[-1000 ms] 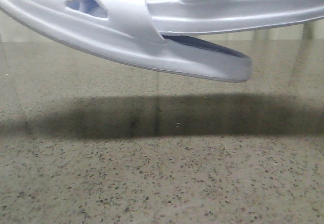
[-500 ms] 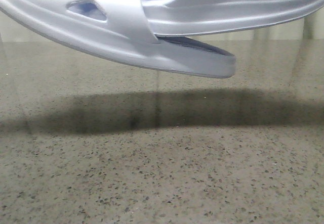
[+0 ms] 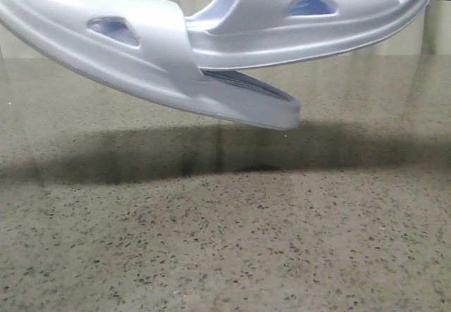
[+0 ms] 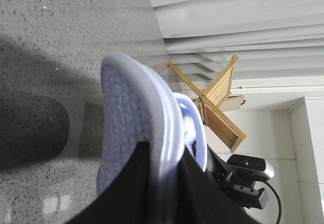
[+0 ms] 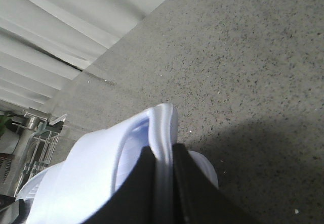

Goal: Insert blue slippers together front up
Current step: 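Slide the right-held slipper's toe into the left-held slipper's strap, then lower the nested slippers onto the table with both grippers, then open both grippers and withdraw them from the slippers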

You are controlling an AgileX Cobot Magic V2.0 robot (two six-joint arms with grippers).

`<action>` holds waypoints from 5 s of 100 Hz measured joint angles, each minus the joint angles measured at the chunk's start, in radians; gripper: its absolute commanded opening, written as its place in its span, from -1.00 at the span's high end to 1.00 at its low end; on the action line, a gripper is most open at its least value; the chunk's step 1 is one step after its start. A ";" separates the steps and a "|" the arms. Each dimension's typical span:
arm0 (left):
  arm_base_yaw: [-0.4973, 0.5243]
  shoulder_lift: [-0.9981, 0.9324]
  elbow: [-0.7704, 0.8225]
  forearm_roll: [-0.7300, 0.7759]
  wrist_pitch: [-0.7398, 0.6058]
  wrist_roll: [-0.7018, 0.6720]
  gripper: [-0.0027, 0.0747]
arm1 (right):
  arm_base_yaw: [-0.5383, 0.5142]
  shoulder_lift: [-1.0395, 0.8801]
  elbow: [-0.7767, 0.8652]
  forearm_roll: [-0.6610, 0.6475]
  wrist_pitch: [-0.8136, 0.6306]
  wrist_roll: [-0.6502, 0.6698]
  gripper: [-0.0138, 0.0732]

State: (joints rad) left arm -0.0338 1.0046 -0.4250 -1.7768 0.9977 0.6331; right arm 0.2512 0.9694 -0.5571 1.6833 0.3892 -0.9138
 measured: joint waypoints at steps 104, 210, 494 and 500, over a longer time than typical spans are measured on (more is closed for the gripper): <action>0.000 0.000 0.000 -0.021 -0.004 0.013 0.89 | -0.006 0.177 -0.061 0.103 0.070 -0.167 0.80; -0.008 0.000 0.000 0.007 0.118 0.014 0.89 | -0.126 0.071 -0.095 0.121 0.193 -0.198 -0.34; -0.012 0.366 -0.079 -0.014 -0.069 0.367 -0.28 | -0.315 -0.093 -0.100 0.119 0.121 -0.267 -0.34; -0.012 0.366 -0.100 -0.014 -0.091 0.377 -0.28 | -0.315 -0.093 -0.100 0.119 0.123 -0.267 -0.34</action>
State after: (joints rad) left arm -0.0457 1.3708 -0.5252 -1.7905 0.9065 1.0105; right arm -0.0635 0.8763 -0.6567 1.8025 0.5123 -1.1810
